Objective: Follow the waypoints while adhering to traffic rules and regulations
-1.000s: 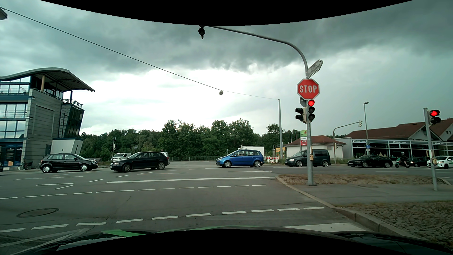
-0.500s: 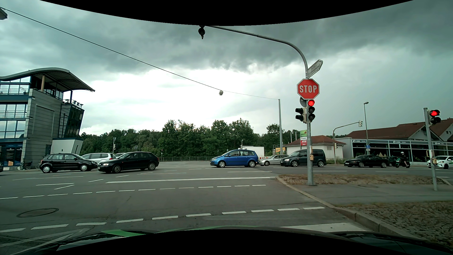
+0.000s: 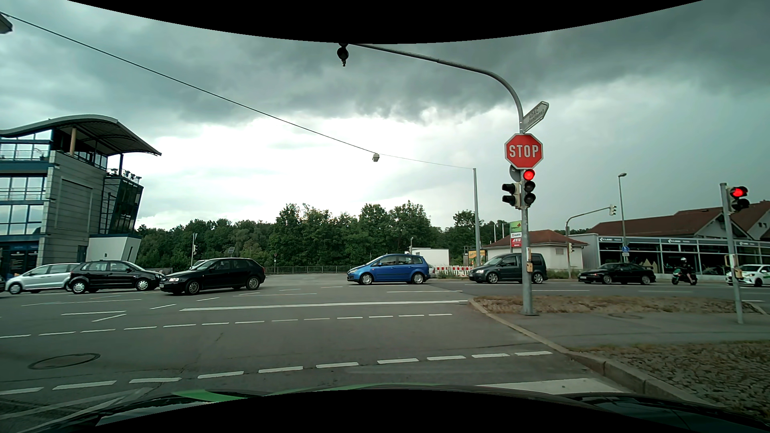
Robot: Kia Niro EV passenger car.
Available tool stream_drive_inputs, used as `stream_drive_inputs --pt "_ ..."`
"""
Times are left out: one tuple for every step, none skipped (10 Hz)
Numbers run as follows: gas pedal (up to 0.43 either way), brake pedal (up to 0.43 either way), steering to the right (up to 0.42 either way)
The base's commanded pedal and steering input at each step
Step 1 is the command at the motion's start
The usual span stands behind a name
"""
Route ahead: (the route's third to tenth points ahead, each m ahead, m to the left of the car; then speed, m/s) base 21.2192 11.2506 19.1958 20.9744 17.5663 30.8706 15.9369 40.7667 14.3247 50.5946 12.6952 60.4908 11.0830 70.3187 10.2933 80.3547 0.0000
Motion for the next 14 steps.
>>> stream_drive_inputs --pt "0.000 0.329 -0.095" --pt "0.000 0.329 -0.095" --pt "0.000 0.329 -0.094" --pt "0.000 0.329 -0.095" --pt "0.000 0.329 -0.095" --pt "0.000 0.329 -0.095" --pt "0.000 0.329 -0.095" --pt "0.000 0.329 -0.095" --pt "0.000 0.329 -0.095" --pt "0.000 0.329 -0.095" --pt "0.000 0.329 -0.095" --pt "0.000 0.329 -0.095" --pt "0.000 0.329 -0.094" --pt "0.000 0.329 -0.095"
